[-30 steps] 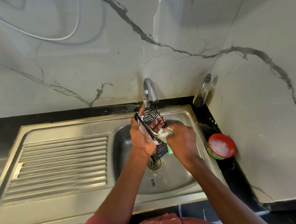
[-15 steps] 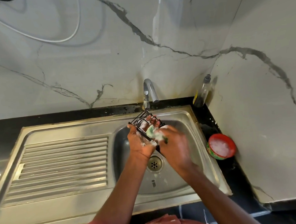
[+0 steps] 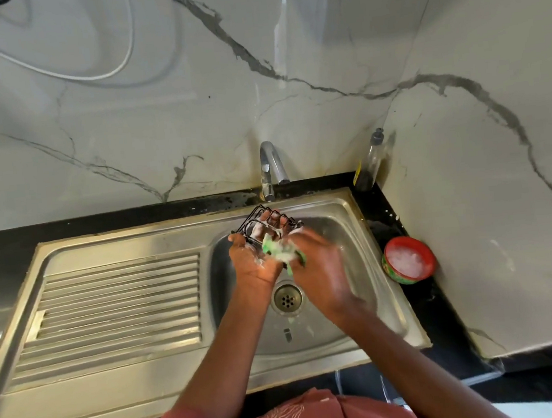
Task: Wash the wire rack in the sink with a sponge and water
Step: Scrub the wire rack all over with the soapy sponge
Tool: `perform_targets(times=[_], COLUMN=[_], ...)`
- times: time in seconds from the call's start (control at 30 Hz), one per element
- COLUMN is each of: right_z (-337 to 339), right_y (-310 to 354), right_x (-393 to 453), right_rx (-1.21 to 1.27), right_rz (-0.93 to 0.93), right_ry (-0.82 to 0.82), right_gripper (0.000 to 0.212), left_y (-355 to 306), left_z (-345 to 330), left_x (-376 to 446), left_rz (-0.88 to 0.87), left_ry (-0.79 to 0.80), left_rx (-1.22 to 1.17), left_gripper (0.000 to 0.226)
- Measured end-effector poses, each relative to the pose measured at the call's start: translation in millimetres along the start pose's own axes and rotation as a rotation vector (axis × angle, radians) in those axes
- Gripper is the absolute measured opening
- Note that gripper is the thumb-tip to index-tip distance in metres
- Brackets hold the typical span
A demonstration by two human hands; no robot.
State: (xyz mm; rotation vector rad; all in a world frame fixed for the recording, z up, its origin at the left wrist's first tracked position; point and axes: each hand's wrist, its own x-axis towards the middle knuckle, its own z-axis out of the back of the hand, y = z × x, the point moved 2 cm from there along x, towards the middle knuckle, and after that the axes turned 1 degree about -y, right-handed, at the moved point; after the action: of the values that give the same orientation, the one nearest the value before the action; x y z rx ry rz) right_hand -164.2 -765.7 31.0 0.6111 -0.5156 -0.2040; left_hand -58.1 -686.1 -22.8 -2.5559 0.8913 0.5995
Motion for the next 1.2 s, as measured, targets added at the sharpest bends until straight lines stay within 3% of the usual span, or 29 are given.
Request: perform_targets(times=[0.07,0.17,0.27,0.33,0.43,0.5,0.6,0.73,0.8,0.93,1.0,1.13,1.2], right_z=[2,27,46,44,22,11,14,19,18,18,27,30,20], right_y=[-8,-32,-38,-20,7,2,-12,-4,-4,13,10,3,14], right_x=[-6,12,22,24,18,22,40,50,50,28,22,49,51], right_rx=[0.010,-0.020,-0.004,0.058,-0.040,-0.113,-0.077,-0.082,-0.069,-0.007,-0.066,-0.194,-0.193], right_rz=[0.038,-0.237,-0.371,-0.328,-0.117,-0.112,-0.263,-0.263,-0.272,-0.126,-0.169,-0.272,-0.201], right_ry=[0.025,-0.162,-0.296,-0.254,-0.048,0.039,-0.006,-0.169,-0.174,0.156,0.273,0.060,0.121], right_gripper=[0.042,0.035,0.036,0.041,0.047,0.043,0.034,0.037,0.036,0.027,0.027,0.033,0.033], left_y=[-3,-2,3,8,18,24,31,34,34,30,27,28,28], left_z=[4,2,1,-1,-6,-6,-7,-5,-4,3,5,-4,-11], left_x=[0,-5,-10,-10,-12,-13,-13,-11,-10,-11,-11,-14,-20], left_rz=[0.001,0.024,0.088,0.110,0.076,0.083,0.098,0.070,0.067,0.081,0.081,0.050,0.037], left_ry=[0.012,0.063,0.162,0.150,0.048,0.033,0.049,0.039,0.045,0.026,0.009,-0.023,-0.045], left_rx=[-0.012,0.040,0.166,0.263,0.375,0.452,0.554,0.561,0.562,0.565,0.568,0.664,0.695], left_gripper=[0.068,0.068,0.092,0.101,0.091,0.087,0.081,0.075,0.079,0.090,0.102,0.105,0.103])
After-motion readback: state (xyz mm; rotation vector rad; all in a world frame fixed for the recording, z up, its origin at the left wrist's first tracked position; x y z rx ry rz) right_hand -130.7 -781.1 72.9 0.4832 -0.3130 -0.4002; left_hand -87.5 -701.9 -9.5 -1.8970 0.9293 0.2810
